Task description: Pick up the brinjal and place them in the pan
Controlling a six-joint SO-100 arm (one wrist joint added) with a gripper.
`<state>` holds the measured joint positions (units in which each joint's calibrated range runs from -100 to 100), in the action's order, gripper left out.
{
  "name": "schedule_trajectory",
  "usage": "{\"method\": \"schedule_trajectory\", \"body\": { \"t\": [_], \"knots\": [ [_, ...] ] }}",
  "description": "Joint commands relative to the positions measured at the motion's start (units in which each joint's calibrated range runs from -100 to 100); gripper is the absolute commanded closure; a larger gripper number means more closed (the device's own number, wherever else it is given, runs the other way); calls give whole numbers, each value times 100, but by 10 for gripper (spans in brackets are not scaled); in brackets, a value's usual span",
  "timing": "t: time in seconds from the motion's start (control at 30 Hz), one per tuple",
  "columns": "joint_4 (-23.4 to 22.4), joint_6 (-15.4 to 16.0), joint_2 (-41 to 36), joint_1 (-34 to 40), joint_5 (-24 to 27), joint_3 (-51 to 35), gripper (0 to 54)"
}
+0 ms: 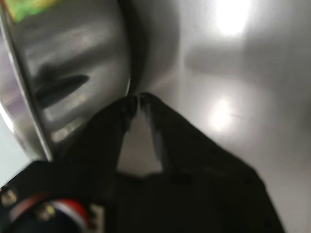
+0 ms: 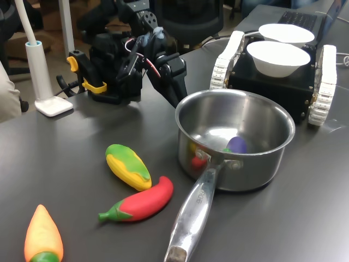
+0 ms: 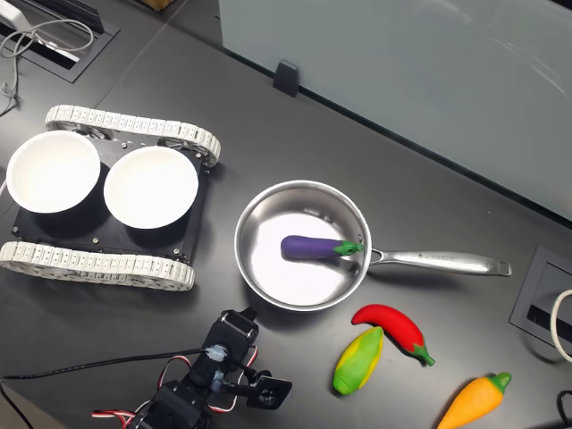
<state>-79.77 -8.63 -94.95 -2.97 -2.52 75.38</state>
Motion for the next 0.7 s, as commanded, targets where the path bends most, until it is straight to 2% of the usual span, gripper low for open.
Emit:
{"method": "schedule_trajectory", "body": {
  "t": [0.0,0.67],
  "knots": [
    [365,65,-58,-58,15,26,536],
    [322,132,-58,68,5,99,536]
  ]
}}
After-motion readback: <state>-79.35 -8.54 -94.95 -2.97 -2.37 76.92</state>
